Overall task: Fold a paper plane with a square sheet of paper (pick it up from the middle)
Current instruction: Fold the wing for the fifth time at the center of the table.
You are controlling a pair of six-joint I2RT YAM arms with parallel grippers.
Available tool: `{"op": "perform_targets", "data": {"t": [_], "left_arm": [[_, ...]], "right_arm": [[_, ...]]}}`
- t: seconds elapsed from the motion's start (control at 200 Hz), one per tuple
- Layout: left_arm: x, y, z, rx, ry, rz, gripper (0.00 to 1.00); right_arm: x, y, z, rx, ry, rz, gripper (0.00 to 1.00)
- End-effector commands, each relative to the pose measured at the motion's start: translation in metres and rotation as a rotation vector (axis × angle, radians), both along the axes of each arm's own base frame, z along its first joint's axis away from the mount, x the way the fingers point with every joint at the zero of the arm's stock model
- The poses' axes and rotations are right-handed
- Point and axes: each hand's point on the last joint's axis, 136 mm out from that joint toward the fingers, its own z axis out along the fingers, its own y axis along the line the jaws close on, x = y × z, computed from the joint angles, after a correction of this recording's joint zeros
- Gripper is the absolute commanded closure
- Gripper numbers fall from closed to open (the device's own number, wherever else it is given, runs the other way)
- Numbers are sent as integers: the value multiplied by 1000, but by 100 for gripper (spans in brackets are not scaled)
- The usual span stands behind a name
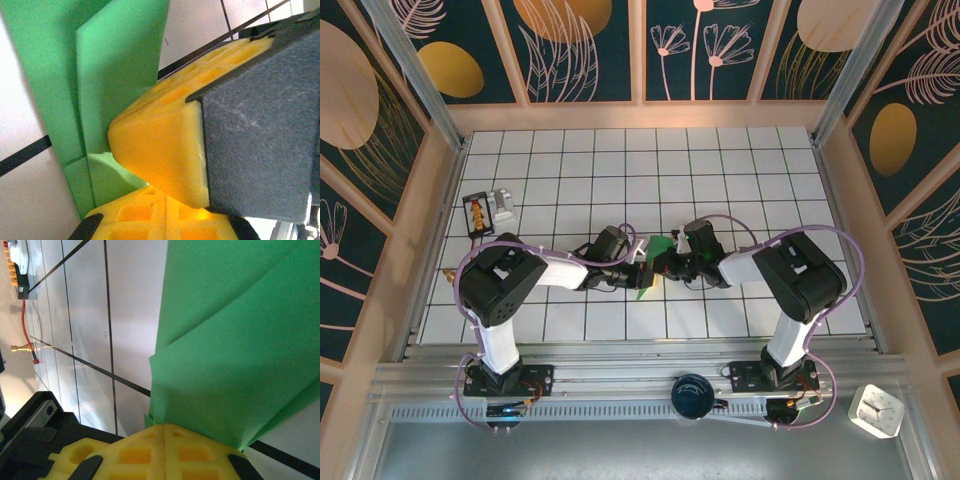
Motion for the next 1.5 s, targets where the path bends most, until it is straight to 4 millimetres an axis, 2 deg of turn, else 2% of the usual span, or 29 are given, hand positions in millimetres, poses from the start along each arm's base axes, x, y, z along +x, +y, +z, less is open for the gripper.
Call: {"op": "perform_targets", "data": {"t": [0.0, 0.01, 0.02, 0.07, 0.52, 0.881, 0.986, 1.061, 1.161, 1.271, 1.371, 1.491], "left_arm": [[-47, 55, -71, 276, 224, 26, 100], [-48, 56, -71, 277, 225, 27, 100], [-48, 56, -72, 278, 225, 25, 100], [-49, 58, -73, 282, 229, 25, 100], [-55, 64, -79, 303, 236, 21, 100], [-56, 65, -79, 303, 235, 25, 100], [-55, 64, -77, 294, 235, 29, 100], [-52, 60, -73, 281, 228, 32, 100], [-42, 51, -60, 243, 208, 43, 100], [-26, 33, -36, 170, 166, 55, 96], [-13, 18, -15, 108, 138, 63, 90], [-7, 12, -2, 82, 123, 68, 87]], "right_arm": [[3, -12, -16, -48, 11, -19, 94], [3, -12, -16, -49, 11, -18, 94], [11, -20, -18, -55, 13, -45, 94], [17, -26, -19, -67, 12, -56, 94], [64, -85, -37, -149, 28, -189, 94], [103, -116, -41, -183, 27, -280, 94], [115, -127, -36, -176, 17, -310, 94], [121, -133, -21, -155, -15, -321, 94], [119, -130, 8, -125, -95, -302, 94], [102, -114, 32, -70, -149, -247, 92], [77, -88, 38, -57, -165, -168, 92], [52, -55, 38, -38, -158, -88, 92]]}}
